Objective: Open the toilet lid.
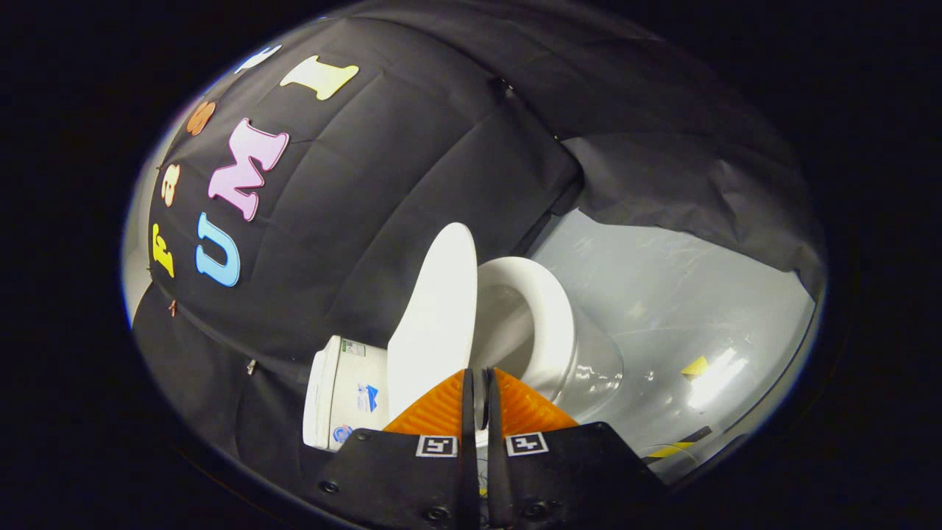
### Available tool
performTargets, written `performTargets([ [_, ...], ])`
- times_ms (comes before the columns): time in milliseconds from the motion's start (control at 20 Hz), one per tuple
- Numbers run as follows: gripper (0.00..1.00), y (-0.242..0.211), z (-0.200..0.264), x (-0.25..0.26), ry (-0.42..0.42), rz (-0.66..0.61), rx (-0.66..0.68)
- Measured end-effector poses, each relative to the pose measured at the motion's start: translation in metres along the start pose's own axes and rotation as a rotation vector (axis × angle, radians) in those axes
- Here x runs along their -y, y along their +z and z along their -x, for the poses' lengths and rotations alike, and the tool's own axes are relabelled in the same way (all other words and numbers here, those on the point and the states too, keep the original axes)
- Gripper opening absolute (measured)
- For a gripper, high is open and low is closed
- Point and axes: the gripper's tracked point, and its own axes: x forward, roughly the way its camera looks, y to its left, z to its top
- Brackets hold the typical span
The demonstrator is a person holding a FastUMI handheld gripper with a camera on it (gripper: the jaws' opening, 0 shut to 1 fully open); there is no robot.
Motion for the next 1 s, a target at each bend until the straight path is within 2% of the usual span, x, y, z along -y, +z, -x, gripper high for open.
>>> performTargets([
  [350,0.1,0.002,0.026,-0.082,0.003,0.134,0.063],
  [600,0.1,-0.007,0.042,-0.153,-0.006,0.278,0.107],
  [850,0.1,-0.016,0.043,-0.192,-0.06,0.358,0.165],
  [1000,0.1,-0.018,0.049,-0.212,-0.057,0.368,0.181],
])
